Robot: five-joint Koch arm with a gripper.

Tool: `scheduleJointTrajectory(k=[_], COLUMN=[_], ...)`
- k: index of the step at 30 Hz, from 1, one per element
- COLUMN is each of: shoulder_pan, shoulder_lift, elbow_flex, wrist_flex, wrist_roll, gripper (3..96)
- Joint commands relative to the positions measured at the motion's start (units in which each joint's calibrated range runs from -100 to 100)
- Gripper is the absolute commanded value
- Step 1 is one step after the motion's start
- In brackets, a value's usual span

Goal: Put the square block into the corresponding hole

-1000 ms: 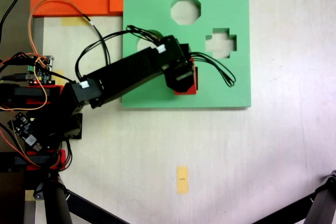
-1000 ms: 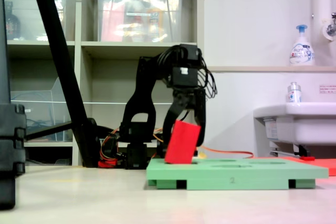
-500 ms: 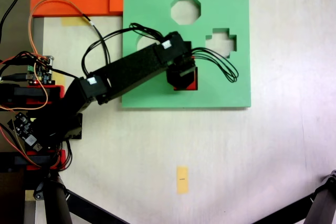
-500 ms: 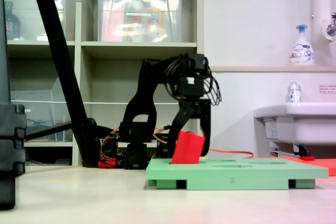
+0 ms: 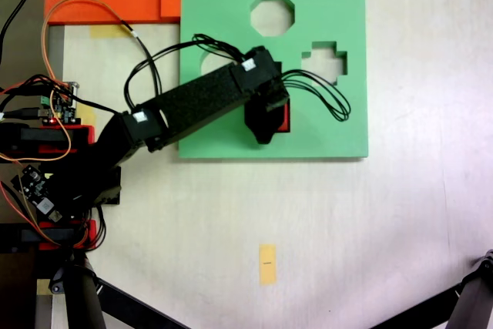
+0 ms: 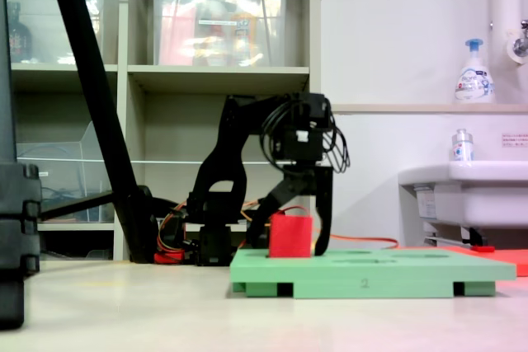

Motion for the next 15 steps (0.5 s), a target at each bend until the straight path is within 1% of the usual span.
scheduleJointTrajectory(k=[1,2,3,9,12,15], shoulder_pan=[-0.2,-0.4,-0.5,-0.8,-0.9,-1.5], shoulder_lift=[-0.1,0.2,0.3,-3.0,-13.2,-29.3], elbow_flex=[1.0,1.0,1.0,1.1,1.1,1.1], wrist_flex=[-1.4,-1.4,-1.4,-1.4,-1.4,-1.4], wrist_roll=[-0.9,-1.5,-1.7,-2.3,-3.4,-6.4], gripper=[78.5,83.7,85.8,86.0,86.0,85.7])
